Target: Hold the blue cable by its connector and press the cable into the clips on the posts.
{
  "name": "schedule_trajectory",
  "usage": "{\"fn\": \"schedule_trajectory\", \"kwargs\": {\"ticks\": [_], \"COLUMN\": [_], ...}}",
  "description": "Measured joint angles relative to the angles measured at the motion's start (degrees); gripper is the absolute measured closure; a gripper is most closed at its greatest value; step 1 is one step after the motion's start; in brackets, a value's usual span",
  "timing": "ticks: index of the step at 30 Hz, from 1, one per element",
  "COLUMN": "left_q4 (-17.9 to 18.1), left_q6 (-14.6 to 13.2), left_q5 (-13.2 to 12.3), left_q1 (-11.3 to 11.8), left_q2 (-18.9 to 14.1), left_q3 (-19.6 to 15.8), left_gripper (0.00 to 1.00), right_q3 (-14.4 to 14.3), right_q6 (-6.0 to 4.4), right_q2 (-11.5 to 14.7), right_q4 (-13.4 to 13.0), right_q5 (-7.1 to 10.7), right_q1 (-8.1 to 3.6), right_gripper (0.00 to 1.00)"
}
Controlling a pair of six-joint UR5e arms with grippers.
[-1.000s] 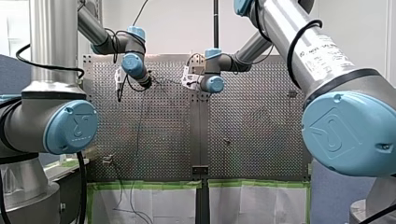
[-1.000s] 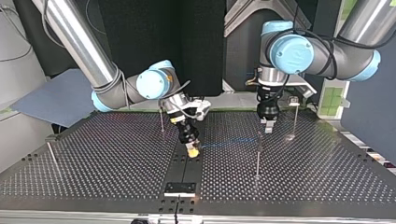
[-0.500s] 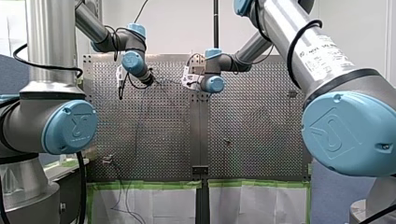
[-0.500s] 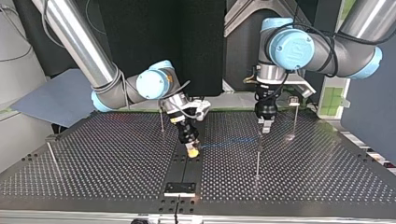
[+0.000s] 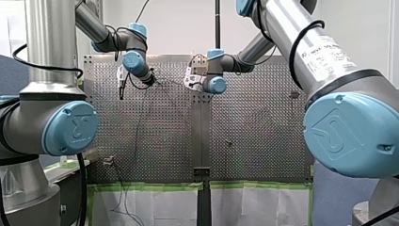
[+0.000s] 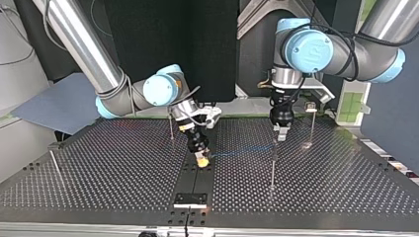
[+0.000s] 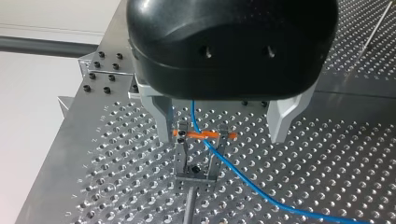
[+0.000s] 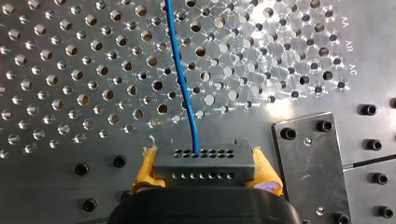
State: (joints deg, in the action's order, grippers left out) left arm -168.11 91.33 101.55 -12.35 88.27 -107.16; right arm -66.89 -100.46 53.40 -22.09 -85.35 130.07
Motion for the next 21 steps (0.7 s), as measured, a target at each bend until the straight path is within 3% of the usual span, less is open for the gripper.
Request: {"fn": "schedule_trajectory", "kwargs": {"ticks": [14, 21], "left_q4": [2.73, 6.03], "left_q6": [-3.08, -1.41], "left_q5": [-0.42, 0.45], "left_q1": [-2.00, -4.10], "left_q2": [-0.94, -0.96], "left_q3": [-0.02, 0.00], "left_gripper": [0.00, 0.00], "right_q3": [0.02, 0.01], "right_q6": [-0.13, -0.17], "right_q2": [0.00, 0.00], "right_q4": [0.11, 0.00], "right_q5": [-0.05, -0.03], "right_q1": [-1.05, -1.72], "right_gripper": [1.00, 1.00]}}
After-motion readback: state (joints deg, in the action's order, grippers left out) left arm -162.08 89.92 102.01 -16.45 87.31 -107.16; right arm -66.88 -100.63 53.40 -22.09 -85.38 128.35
